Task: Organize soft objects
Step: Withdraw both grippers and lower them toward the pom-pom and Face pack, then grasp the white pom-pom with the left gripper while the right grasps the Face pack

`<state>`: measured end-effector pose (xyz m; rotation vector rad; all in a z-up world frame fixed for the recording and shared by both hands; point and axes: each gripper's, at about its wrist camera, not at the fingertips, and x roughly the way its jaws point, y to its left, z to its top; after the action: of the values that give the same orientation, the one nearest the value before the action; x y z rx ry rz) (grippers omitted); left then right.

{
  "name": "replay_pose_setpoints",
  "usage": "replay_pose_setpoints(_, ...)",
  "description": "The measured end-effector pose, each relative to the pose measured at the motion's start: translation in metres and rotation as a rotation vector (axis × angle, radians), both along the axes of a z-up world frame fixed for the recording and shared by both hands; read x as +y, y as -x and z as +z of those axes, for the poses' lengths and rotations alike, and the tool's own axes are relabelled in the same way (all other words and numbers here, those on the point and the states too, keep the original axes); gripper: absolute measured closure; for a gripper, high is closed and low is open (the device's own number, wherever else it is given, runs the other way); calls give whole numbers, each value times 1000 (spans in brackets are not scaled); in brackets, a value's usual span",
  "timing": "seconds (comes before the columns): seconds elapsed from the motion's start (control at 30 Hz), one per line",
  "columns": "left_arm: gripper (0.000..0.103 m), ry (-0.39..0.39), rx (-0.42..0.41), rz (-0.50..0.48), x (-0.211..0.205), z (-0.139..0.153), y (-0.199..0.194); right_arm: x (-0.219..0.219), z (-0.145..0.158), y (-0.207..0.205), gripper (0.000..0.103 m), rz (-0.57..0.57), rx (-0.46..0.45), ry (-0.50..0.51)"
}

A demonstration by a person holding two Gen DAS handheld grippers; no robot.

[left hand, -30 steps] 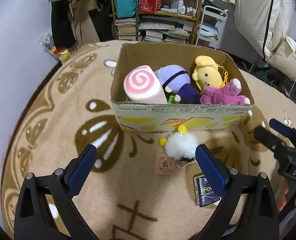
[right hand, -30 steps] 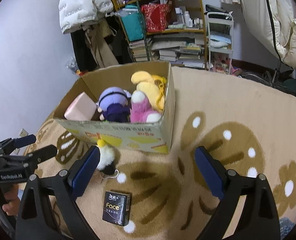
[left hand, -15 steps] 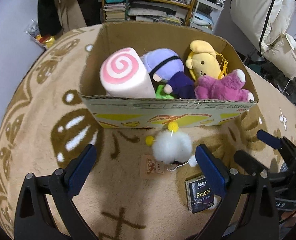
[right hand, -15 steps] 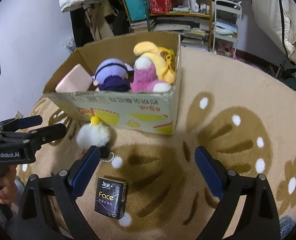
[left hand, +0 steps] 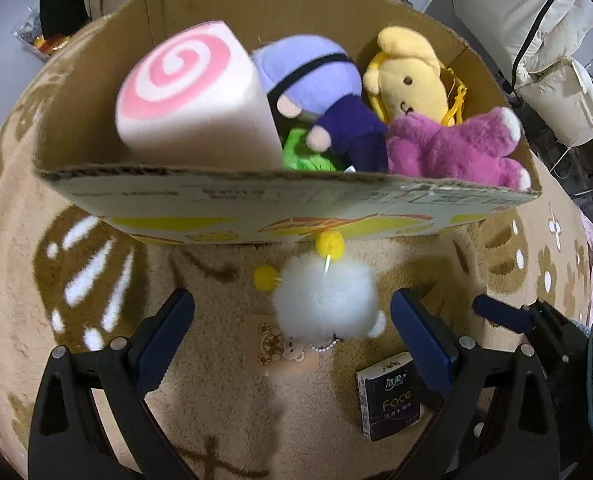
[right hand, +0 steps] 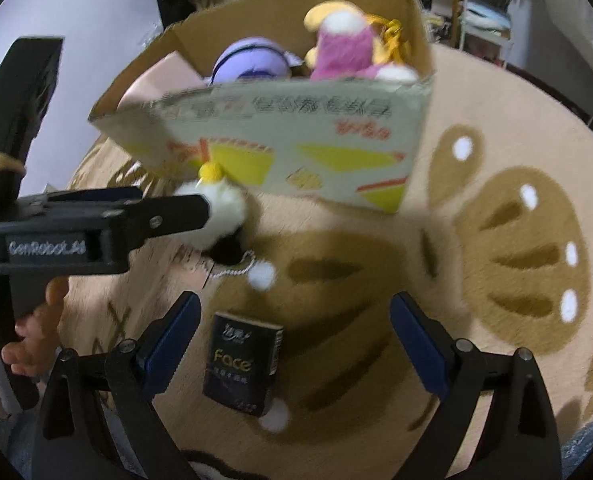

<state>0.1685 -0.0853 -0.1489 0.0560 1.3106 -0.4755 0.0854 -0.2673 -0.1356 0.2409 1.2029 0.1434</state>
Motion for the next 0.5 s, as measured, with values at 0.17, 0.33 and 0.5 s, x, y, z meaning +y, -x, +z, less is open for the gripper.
replay_pose_setpoints(0.17, 6, 3, 36, -12, -9, -8, -4, 10, -12, -2, 6, 29, 42, -24)
replay_pose_setpoints(0.33, 12, 8, 53, -10, -16, -14, -5, 17, -21, -3, 11, 48, 85, -43)
replay_pose_setpoints(0.5, 18, 4, 65, 3, -20, -24, -7, 31, -31, -8, 19, 81, 132, -44)
